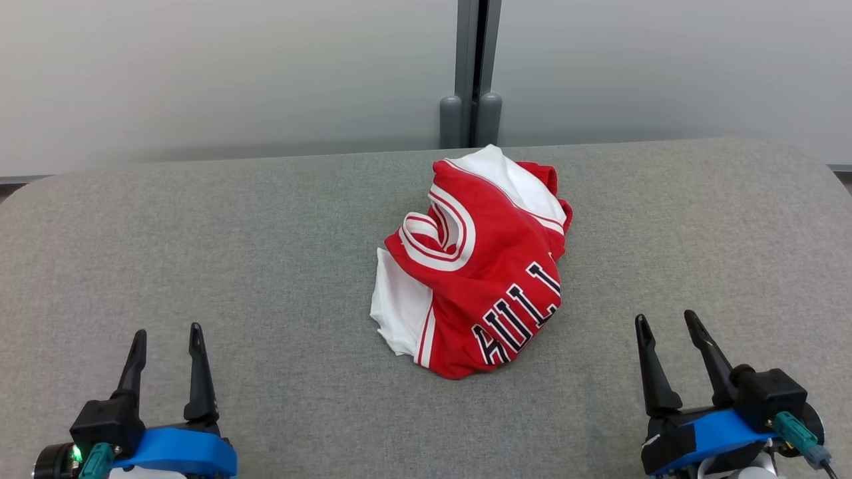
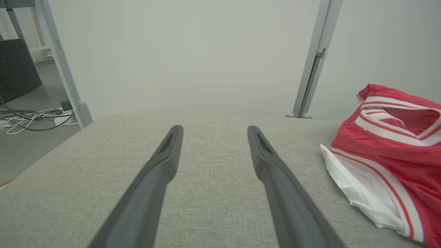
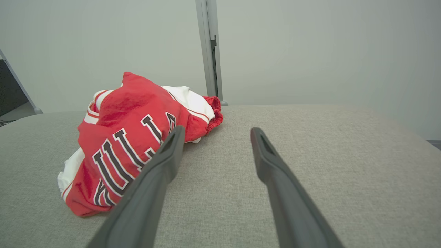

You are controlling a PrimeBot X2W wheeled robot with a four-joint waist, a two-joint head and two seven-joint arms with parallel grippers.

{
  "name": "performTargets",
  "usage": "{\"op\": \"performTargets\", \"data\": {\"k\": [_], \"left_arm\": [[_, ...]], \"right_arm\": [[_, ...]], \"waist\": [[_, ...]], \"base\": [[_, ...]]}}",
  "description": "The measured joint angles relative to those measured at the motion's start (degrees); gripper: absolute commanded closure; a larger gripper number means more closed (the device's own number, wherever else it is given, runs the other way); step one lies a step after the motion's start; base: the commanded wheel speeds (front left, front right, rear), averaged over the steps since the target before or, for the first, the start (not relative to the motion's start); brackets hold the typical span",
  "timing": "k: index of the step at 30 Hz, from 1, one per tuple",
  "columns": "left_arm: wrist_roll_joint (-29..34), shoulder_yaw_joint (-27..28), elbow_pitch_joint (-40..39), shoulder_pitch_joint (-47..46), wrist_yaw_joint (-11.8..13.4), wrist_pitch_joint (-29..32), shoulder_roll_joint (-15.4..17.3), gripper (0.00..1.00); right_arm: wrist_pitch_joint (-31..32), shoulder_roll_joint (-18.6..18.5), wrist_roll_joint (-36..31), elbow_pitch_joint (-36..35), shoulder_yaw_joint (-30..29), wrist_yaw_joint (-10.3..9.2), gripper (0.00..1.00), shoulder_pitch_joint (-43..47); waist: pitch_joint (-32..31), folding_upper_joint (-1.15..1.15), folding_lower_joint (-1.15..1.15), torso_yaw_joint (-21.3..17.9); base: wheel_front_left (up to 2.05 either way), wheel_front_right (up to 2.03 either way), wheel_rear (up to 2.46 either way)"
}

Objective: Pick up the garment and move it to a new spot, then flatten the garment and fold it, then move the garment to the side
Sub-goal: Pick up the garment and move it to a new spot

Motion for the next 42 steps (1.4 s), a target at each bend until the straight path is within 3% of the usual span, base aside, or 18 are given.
{"op": "performTargets", "data": {"k": [20,32,42], "left_arm": [[3.66,1.60,1.45,-2.18,-4.15,-0.01,-3.25,0.00],[5.45,-11.81,5.57,-15.36,-6.58,-0.01,-4.11,0.00],[0.90,-22.12,15.37,-22.69,-6.84,-0.01,-1.40,0.00]], "right_arm": [[0.00,0.00,0.02,1.42,0.27,0.00,0.00,-0.62],[0.00,0.01,1.99,1.87,3.82,0.00,0.00,-2.00],[0.00,-0.01,2.85,2.11,4.32,0.00,0.00,-3.46]], "waist": [[0.06,0.00,0.00,-0.99],[1.53,0.00,0.01,-5.98],[3.55,0.00,0.01,-12.28]], "base": [[0.00,0.00,0.00],[0.00,0.00,0.00],[0.00,0.00,0.00]]}}
